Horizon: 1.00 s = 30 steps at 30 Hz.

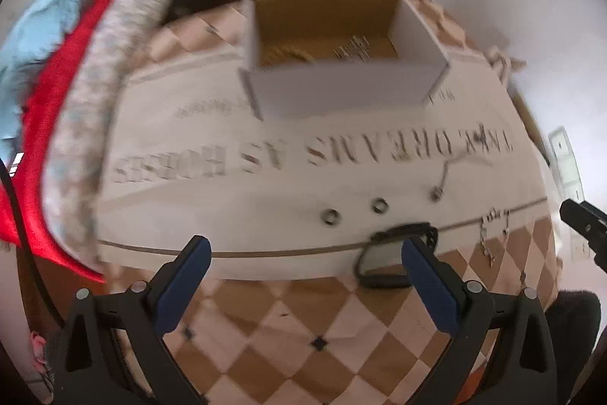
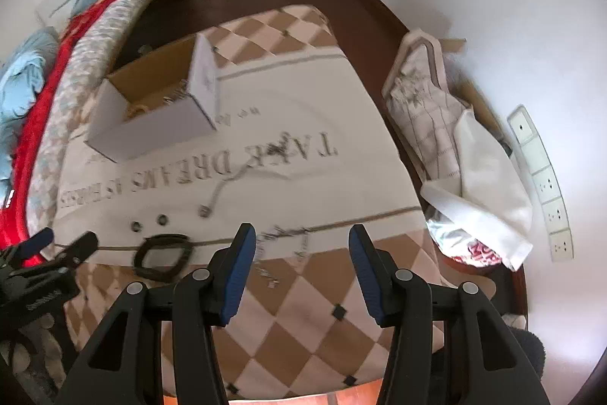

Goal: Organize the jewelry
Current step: 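Move the left gripper to the black watch band and grasp it, then lift the watch band with the left gripper while the right gripper grasps the charm bracelet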

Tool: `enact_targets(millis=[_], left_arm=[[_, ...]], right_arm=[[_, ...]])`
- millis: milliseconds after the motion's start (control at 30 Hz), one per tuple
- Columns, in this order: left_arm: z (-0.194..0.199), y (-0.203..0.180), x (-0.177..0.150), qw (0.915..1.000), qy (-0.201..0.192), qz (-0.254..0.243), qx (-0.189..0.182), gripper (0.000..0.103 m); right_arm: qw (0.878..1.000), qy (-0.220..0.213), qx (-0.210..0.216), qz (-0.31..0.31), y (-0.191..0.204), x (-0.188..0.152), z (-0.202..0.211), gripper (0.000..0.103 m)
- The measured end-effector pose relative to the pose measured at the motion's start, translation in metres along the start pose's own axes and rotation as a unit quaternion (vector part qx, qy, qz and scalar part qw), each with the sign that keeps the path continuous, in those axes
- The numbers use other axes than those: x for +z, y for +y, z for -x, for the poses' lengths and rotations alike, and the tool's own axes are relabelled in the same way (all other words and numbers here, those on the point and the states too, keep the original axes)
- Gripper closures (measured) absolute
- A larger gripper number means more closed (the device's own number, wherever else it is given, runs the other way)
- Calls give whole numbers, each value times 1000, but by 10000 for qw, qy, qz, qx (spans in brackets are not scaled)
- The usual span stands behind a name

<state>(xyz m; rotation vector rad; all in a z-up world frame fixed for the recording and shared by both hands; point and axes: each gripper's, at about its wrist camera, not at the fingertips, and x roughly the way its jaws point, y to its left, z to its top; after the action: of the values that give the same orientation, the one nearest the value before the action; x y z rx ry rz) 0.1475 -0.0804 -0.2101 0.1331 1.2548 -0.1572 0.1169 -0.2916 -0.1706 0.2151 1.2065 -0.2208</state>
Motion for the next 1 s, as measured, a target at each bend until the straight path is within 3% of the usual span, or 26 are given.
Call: enact_targets(millis=[100,233,400,467,567,667,800,1000], left_arm=[[-18,-12,0,9995,250,-185,-76,4],[-34,-22,-2,9983,476,-329,-83,15],[-43,-27,-6,9973,570,-459,9,44],[-46,-30,-9,9967,608,-533,38,63],[-45,-33,-13,9967,582,-565,-30,73],[-44,-39,-16,9959,540,-724,-50,94],[-41,-43,-20,9951,514,-847,20,100],[-39,-32,-23,9959,455,-752,225,100]], right_arm=[[9999,89,-40,-58,-10,0,-10,50],[9998,149,-43,-82,-14,1,-16,50],[9995,315,-27,-70,-14,0,-31,50],[9994,345,-21,-64,-14,0,-35,50],[9992,405,-23,-31,-10,-1,-41,50],[9990,446,-30,-6,-9,-2,-45,50],[9984,564,-61,52,-8,-3,-54,50],[9972,721,-98,146,-6,-5,-69,50]])
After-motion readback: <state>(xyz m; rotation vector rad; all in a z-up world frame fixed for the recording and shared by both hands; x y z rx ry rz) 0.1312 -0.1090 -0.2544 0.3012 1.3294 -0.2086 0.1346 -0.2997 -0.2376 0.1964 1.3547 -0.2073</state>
